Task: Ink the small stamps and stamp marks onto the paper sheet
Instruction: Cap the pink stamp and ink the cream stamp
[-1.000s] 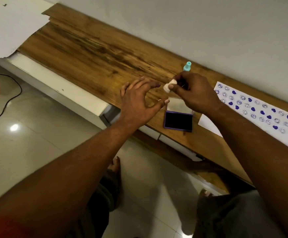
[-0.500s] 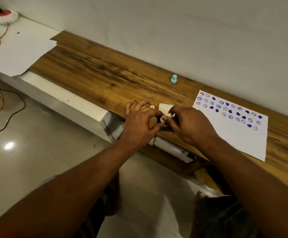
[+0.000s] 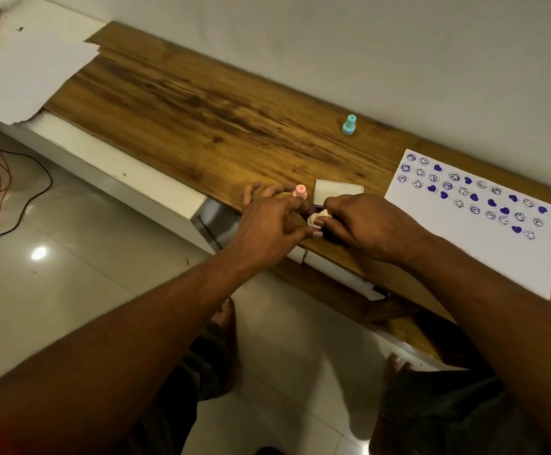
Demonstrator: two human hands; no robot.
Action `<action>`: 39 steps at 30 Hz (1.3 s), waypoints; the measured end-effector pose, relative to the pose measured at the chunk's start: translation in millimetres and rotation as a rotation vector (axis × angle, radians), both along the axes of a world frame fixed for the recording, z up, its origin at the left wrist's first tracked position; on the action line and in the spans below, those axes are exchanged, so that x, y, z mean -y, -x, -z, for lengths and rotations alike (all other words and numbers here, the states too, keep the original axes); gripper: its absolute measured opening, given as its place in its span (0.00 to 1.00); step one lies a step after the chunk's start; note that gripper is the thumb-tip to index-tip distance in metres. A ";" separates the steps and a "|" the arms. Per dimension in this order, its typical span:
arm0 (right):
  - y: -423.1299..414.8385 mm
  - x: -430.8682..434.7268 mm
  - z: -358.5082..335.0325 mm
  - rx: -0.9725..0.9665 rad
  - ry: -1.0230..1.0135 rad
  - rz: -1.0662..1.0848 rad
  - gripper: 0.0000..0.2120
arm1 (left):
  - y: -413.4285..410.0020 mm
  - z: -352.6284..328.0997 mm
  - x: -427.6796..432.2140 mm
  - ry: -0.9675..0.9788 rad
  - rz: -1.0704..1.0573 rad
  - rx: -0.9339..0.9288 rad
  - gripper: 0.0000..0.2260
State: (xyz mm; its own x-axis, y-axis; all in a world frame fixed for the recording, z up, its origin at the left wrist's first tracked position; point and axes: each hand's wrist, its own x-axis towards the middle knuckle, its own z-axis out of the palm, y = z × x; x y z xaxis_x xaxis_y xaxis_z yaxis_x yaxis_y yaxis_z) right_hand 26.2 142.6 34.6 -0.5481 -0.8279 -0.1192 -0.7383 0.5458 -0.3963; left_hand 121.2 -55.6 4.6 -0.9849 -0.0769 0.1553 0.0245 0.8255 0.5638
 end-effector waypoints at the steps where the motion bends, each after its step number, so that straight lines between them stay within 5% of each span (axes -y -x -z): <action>1: 2.1 1.4 1.3 -0.011 0.005 -0.009 0.11 | 1.1 1.0 1.7 -0.012 -0.002 0.001 0.18; 10: 5.0 9.9 3.6 -0.081 0.053 -0.046 0.09 | -1.2 10.1 21.8 -0.046 -0.026 0.003 0.17; 16: 21.9 -2.3 1.6 -0.180 -0.071 0.074 0.20 | -2.2 26.5 35.3 0.004 -0.160 0.002 0.16; 25: 21.1 -4.2 6.0 -0.215 -0.153 0.095 0.23 | 3.4 42.1 30.8 0.033 -0.259 0.034 0.18; 34: 17.0 -5.1 -2.9 -0.234 -0.247 0.129 0.24 | 2.6 38.3 29.2 0.056 -0.258 0.044 0.23; 39: 12.2 -1.0 -4.3 -0.310 -0.344 0.135 0.24 | -3.1 31.3 18.9 0.190 -0.166 -0.098 0.27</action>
